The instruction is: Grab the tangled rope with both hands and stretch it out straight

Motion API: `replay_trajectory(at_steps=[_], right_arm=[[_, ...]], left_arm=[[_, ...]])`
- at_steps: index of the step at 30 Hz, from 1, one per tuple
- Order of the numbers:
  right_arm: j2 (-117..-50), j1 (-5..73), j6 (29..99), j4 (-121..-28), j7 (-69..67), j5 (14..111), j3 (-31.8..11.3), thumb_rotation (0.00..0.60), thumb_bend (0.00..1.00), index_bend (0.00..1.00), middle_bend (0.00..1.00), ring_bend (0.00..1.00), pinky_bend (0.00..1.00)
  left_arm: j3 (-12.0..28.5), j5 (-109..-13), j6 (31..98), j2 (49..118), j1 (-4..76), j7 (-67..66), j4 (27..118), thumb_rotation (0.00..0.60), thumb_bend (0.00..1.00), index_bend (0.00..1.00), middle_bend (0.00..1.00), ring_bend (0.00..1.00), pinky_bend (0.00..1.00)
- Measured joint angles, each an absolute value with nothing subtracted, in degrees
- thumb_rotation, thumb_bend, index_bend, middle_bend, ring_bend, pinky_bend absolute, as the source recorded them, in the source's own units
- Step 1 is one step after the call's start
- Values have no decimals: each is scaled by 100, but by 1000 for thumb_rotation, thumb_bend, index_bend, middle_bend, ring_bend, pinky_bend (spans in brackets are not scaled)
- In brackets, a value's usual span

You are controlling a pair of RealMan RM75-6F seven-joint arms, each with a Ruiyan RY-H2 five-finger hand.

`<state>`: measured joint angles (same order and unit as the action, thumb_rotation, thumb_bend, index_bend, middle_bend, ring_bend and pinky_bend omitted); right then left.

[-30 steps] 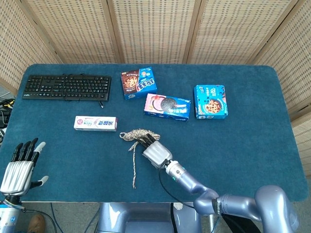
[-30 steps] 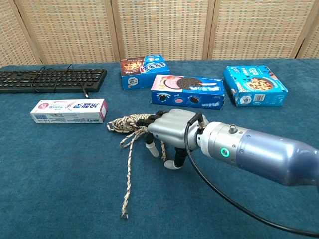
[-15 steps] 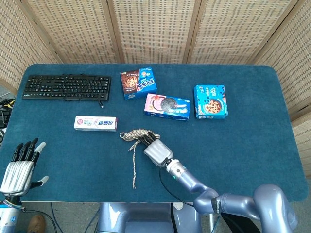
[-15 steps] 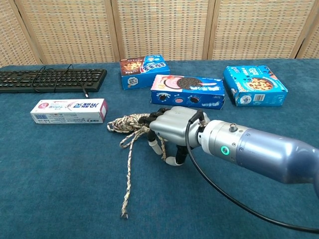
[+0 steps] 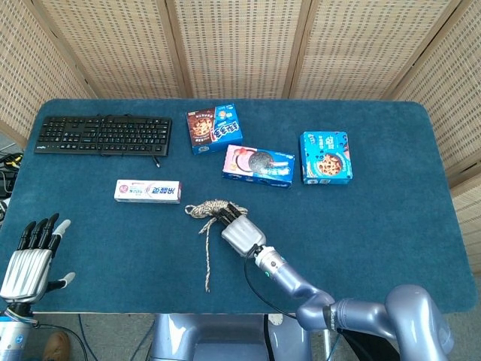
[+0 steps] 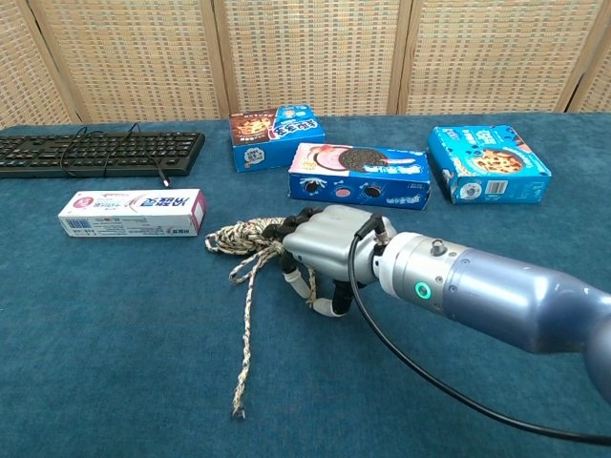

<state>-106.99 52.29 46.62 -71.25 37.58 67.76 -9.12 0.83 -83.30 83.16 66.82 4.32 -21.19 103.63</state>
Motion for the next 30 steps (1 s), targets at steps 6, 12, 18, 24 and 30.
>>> replay_trajectory(at_steps=[6,12,18,24,30], right_arm=[[-10712,5260,4685,-7095,3745,6746,-899,600,443,549,0,0,0],[-10720,5283,4723,-7089,3736,6747,-886,600,493,584,4,0,0],[-10703,5292,4785,-7092,3668,6849,-855,600,505,603,11,0,0],[-10677,5300,4843,-7076,3510,7035,-817,600,513,625,27,0,0],[-10549,5338,4871,-7078,3063,7442,-754,600,515,630,33,0,0]], left_arm=[[80,-8319,8315,6671,439,-2098,10368,600,0,0,0,0,0],[68,-8322,8307,6673,447,-2098,10367,600,0,0,0,0,0],[58,-8332,8309,6679,452,-2100,10363,600,0,0,0,0,0],[44,-8368,8307,6690,461,-2102,10362,600,0,0,0,0,0],[8,-8612,8293,6721,516,-1987,10277,600,0,0,0,0,0]])
